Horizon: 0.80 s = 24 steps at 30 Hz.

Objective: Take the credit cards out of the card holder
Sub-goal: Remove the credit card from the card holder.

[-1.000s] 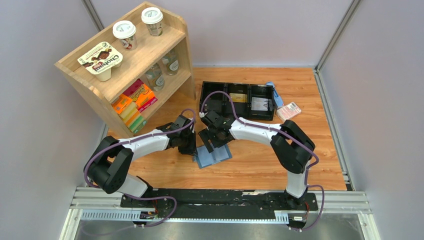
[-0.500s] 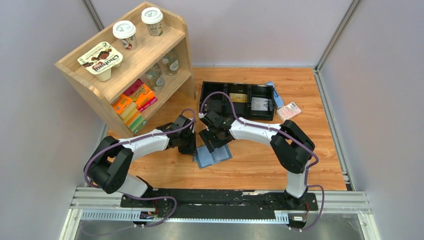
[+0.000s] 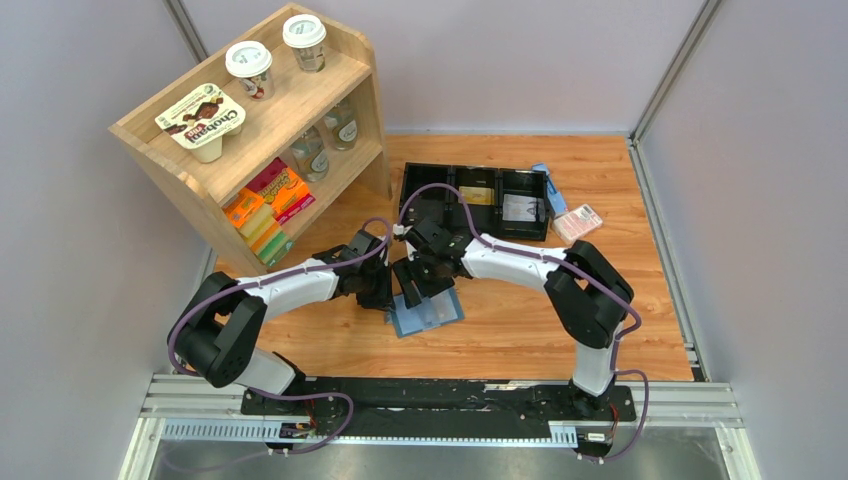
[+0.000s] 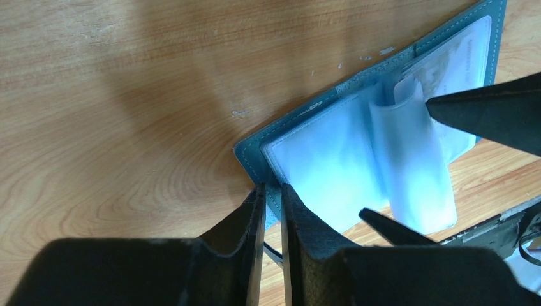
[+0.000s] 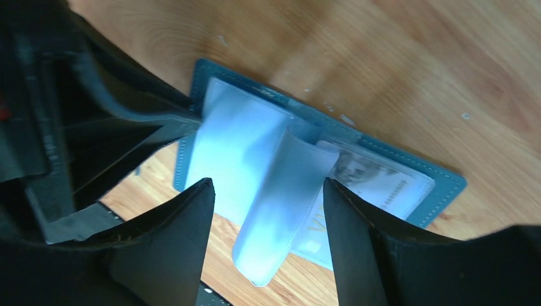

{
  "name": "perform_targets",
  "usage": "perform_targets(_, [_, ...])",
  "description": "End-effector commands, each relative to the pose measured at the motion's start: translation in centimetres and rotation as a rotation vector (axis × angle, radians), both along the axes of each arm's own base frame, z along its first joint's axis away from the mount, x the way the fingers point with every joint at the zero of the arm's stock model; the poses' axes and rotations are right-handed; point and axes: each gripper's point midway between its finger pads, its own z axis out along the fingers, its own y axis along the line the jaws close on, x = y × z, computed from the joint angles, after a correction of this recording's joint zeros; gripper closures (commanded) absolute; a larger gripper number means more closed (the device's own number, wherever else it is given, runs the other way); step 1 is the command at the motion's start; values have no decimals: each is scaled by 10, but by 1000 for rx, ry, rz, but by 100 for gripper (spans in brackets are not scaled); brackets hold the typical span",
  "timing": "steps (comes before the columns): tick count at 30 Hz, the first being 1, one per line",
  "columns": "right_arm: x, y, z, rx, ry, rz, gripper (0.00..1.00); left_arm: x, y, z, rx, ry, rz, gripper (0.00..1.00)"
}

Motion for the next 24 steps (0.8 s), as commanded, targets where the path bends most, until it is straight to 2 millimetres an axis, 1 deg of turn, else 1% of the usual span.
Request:
perform_targets(1, [-3,23,36,174,16,10,35,3,-4,3,-9,-7,-13,78])
perform_targets(6, [-8,29,39,234,62,22,36,2,-3,3,-8,-7,-11,78])
perform_targets(11, [-15,39,37,284,110,49,36,2,-2,3,-9,-12,-7,78])
perform_targets(15, [-20,44,31,307,148,58,36,3,0,7,-12,-29,7,78])
perform_targets(21, [-22,47,16,305,187,52,36,5,15,15,3,-77,73,78])
perform_targets(24, [-23,47,10,296,199,45,36,7,23,26,3,-130,109,78])
